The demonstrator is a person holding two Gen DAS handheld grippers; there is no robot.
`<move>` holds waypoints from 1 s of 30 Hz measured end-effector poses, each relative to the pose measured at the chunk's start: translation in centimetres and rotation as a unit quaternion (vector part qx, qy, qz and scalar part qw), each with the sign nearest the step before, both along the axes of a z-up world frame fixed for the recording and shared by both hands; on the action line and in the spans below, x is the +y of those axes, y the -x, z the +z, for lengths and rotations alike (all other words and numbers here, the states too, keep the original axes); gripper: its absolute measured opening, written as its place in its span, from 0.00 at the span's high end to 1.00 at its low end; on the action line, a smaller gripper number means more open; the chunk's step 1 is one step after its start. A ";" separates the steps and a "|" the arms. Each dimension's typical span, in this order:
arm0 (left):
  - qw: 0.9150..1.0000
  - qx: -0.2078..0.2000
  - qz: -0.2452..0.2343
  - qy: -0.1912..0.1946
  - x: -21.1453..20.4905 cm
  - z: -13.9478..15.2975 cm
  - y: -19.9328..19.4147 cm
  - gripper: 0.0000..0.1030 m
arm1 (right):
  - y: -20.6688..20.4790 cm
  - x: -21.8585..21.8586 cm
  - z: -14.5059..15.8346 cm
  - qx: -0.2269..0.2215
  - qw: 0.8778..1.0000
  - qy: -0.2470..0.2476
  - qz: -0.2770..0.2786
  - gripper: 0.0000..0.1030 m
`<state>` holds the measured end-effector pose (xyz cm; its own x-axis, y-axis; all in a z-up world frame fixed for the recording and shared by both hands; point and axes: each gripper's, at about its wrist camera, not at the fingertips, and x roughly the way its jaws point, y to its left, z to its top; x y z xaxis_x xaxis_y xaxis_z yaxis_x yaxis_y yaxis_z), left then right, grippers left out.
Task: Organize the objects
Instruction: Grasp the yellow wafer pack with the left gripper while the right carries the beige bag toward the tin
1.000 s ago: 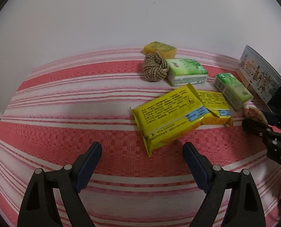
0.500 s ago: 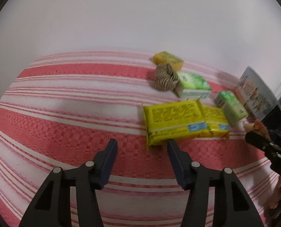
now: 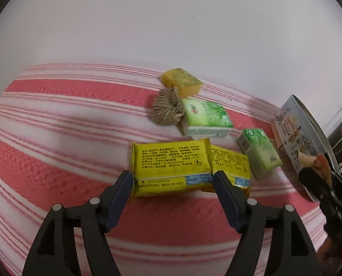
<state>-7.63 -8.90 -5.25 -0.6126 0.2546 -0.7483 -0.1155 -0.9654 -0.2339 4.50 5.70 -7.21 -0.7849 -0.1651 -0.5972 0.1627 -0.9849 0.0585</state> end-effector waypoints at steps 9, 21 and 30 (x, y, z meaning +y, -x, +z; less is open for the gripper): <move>0.998 0.004 0.034 -0.062 -0.3 1.4 -0.2 0.27 | 0.0 0.9 0.3 0.007 1.000 0.003 -0.012 0.60; 0.997 -0.004 0.066 0.027 1.2 0.0 1.6 0.27 | 0.2 1.4 0.1 0.013 1.000 0.009 -0.021 0.60; 0.997 -0.001 0.071 0.031 -0.6 -0.1 1.2 0.31 | 0.2 2.0 -0.1 0.010 0.999 0.018 -0.024 0.60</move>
<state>-8.84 -9.53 -5.39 -0.6375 0.1197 -0.7611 0.0230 -0.9845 -0.1741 4.25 7.66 -7.34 -0.8042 -0.1493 -0.5754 0.1176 -0.9888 0.0922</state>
